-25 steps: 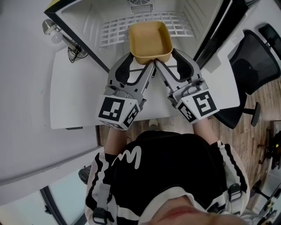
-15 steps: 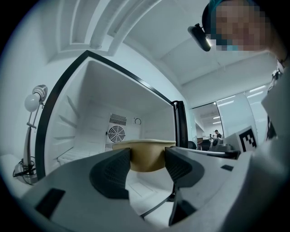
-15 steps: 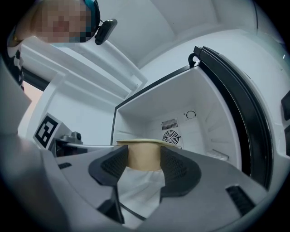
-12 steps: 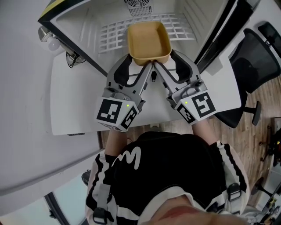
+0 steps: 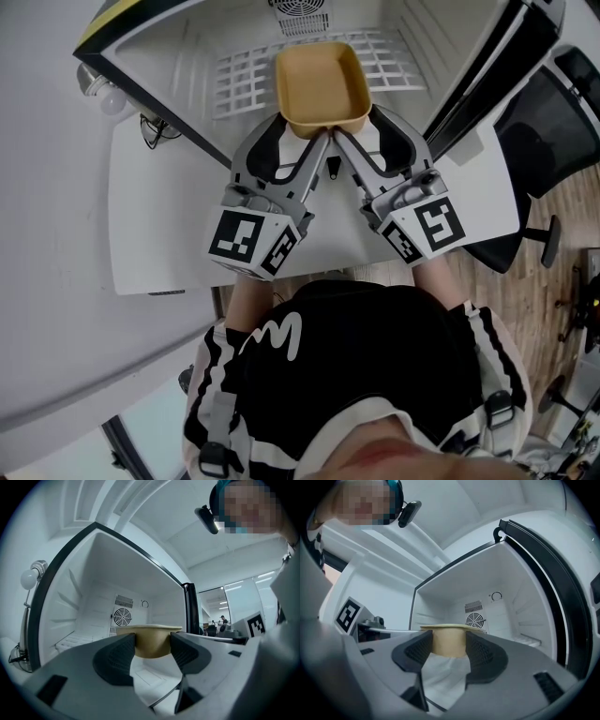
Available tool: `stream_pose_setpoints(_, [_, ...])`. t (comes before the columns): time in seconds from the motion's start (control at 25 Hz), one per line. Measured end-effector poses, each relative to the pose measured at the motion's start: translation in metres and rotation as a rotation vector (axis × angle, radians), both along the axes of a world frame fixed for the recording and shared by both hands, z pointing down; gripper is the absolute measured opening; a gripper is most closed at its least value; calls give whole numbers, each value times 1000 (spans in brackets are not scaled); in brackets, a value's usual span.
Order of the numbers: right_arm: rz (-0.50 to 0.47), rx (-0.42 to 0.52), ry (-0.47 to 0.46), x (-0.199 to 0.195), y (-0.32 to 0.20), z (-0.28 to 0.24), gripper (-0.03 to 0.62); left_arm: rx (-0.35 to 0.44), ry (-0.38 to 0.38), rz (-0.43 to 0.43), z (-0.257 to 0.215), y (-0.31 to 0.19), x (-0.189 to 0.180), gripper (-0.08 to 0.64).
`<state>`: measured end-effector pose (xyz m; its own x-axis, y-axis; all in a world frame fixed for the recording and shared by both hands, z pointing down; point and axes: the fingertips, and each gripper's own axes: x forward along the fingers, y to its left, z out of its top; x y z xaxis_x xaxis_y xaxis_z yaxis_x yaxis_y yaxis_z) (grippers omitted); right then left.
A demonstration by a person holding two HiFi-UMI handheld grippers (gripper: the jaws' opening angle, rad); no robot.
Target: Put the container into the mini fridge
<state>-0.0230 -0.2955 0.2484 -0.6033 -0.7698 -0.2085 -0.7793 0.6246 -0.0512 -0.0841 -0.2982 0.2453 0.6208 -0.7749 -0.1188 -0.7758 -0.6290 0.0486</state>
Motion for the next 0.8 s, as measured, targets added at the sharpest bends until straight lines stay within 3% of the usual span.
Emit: stream_pose_setpoints(0.8, [-4,-27,0,2,-25,7,231,-22,12,3,5,-24,0,238])
